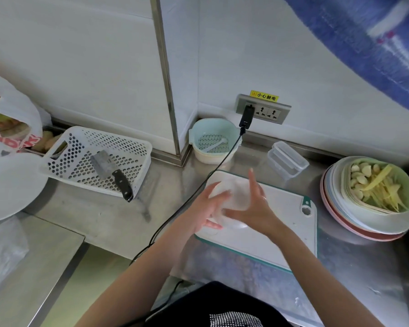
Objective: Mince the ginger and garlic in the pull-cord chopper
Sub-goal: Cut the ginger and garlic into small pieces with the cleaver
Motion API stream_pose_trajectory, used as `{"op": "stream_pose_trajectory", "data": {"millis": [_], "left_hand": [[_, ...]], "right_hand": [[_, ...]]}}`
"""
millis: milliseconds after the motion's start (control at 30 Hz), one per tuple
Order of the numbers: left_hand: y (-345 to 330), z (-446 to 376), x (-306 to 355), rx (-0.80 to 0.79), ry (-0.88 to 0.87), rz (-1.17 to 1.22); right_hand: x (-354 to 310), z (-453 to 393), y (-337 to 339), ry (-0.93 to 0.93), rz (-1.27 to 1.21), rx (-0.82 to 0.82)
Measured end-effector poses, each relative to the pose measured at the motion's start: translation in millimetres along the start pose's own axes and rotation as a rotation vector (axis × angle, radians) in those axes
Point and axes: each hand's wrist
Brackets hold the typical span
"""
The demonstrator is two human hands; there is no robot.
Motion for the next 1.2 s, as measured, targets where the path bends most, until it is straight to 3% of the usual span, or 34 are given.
{"op": "stream_pose_trajectory", "data": {"millis": [67, 267, 433, 533, 700, 800, 900, 1000, 1100, 1200], "left_hand": [[11, -3, -6, 0.067, -0.007, 0.099], [34, -4, 1, 0.236, -0.148, 0.363], [69, -24, 20, 0.507, -0.07, 0.741], [75, -31, 28, 0.576, -0.044, 0.752], [68, -32, 34, 0.657, -0.059, 0.512], [74, -40, 29, 0.81, -0.24, 0.013], [63, -39, 22, 0.929, -0.368, -0.405], [37, -28, 5, 0.933, -0.417, -0.592], [20, -25, -12, 0.881, -0.592, -0.749], [7, -30, -19, 0.685, -0.845, -0.88]], "right_hand": [[11, -3, 5, -0.057, -0.258, -0.027], [-3, -6, -26, -0.062, -0.416, -0.059], [12, 1, -43, -0.122, -0.373, -0.012], [33, 2, -48, -0.242, -0.34, 0.101], [45, -1, -54, -0.217, -0.122, 0.141], [45, -4, -48, -0.166, 0.005, 0.297], [51, -7, -44, -0.157, 0.049, 0.232], [57, -5, -45, -0.126, -0.039, 0.005], [64, -2, -44, -0.167, -0.15, 0.071], [72, -2, -33, -0.213, -0.194, 0.12]]}}
Point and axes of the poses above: each hand's wrist, its own z-axis away from the middle knuckle, its own y-axis out of the back of the hand, x = y × z, and after that the axes turned 13 degrees about x, right-handed
